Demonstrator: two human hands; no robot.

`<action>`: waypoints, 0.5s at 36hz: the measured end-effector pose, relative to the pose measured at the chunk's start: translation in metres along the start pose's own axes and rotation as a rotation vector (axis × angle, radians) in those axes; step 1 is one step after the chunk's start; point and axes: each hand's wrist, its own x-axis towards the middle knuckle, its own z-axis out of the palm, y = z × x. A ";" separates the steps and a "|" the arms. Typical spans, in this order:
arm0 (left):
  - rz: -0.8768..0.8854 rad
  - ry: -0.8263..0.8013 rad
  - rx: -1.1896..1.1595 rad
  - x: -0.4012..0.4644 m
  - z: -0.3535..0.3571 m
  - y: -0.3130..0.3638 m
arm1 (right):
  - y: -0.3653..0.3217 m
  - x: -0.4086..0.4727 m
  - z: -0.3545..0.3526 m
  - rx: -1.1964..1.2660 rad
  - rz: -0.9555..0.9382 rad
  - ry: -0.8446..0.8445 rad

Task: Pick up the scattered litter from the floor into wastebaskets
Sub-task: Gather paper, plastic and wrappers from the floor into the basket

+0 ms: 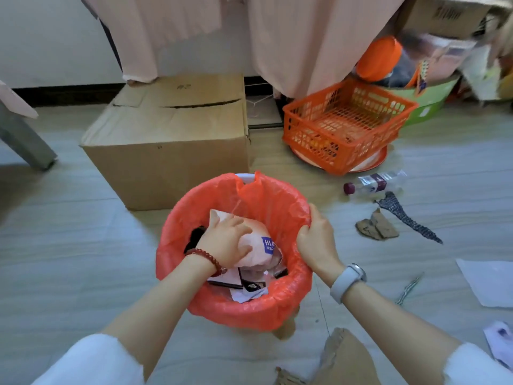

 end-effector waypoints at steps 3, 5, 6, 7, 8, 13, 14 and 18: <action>-0.072 0.194 -0.250 0.003 -0.021 0.012 | -0.004 0.001 -0.004 0.073 0.056 -0.061; -0.103 0.289 -0.367 0.005 -0.031 0.024 | -0.008 0.000 -0.009 0.132 0.083 -0.158; -0.102 0.327 -0.396 0.008 -0.035 0.032 | -0.009 0.000 -0.014 0.169 0.083 -0.189; -0.094 0.372 -0.415 0.010 -0.038 0.040 | -0.007 0.000 -0.021 0.196 0.075 -0.207; -0.083 0.417 -0.437 0.013 -0.040 0.050 | -0.004 0.001 -0.028 0.200 0.069 -0.216; 0.072 0.566 -0.518 0.026 -0.044 0.119 | 0.045 0.010 -0.078 0.018 0.119 -0.288; 0.116 0.567 -0.519 0.029 -0.042 0.136 | 0.059 0.012 -0.090 -0.010 0.140 -0.298; 0.245 0.441 -0.464 0.046 -0.021 0.207 | 0.128 0.010 -0.140 -0.092 0.248 -0.250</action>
